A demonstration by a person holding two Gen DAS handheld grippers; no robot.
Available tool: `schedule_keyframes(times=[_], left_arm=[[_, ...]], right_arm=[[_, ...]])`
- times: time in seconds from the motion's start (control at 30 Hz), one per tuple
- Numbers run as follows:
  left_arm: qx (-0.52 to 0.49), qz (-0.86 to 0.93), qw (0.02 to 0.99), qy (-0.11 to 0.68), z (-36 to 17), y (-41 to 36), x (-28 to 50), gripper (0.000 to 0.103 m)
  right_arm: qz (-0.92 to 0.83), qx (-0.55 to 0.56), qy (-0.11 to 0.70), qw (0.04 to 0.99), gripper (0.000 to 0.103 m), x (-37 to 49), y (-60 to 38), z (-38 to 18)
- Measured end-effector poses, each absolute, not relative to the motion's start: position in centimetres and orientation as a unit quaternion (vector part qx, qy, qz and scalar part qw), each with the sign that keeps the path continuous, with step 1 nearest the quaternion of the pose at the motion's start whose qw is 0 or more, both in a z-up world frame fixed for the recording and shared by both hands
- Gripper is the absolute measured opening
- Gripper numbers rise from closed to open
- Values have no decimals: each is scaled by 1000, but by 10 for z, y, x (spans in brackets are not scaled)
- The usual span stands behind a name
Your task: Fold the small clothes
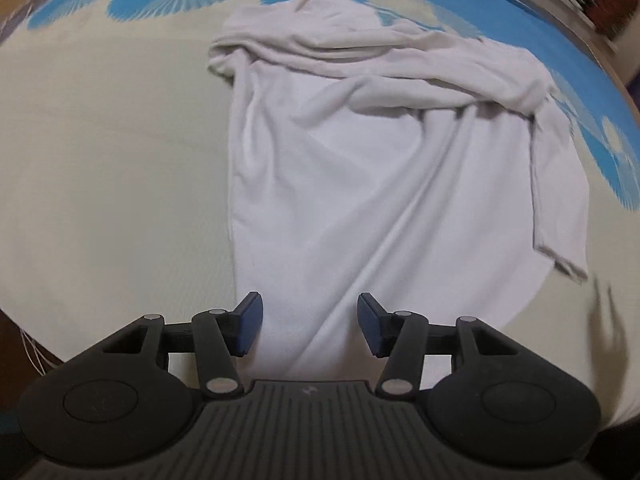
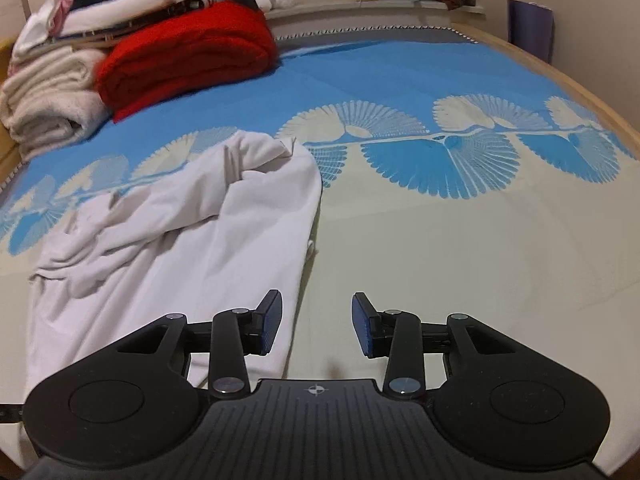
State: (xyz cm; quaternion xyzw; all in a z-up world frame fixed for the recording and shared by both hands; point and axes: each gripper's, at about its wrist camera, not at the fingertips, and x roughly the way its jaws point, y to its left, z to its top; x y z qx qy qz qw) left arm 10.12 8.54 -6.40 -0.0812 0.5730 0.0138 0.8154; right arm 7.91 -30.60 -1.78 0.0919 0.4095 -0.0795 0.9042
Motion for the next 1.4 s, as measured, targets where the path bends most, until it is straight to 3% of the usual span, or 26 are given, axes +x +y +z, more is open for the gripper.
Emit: schedule_keyframes(times=[0.23,0.47,0.57,0.63,0.7,0.77,0.83,0.93,1.03,1.27,1.4], left_arm=[[-75,61,802,590,-75,100,106,68],[-76,73,793,600,-86,110,99,71],[-60,71,796,597,-89,105,100,72],[-56,72,798,596,-91,102,101,72],[-53,73,800,593,-93,100,102,72],[-45,72,804,589,-94,96,104,71],[-34,66,810,582,-93,91,106,63],[-20,43,820,570,-91,80,109,33],[-7,27,826,562,-90,70,113,17],[23,-24,844,535,-85,48,110,11],[67,-43,851,520,-84,40,102,10]], right_arm=[[-60,108,479,869,52,131,-297,-77],[-73,116,478,868,64,170,-278,-106],[-85,111,469,872,64,187,-278,-108],[-92,106,468,873,59,201,-278,-110],[-106,104,470,870,30,213,-282,-110],[-107,117,474,866,10,223,-287,-108],[-108,121,478,863,8,229,-293,-104],[-109,116,472,867,7,227,-306,-88],[-111,132,462,870,6,207,-330,-66],[-136,99,484,859,6,120,-370,-38],[-121,76,558,817,6,71,-375,-56]])
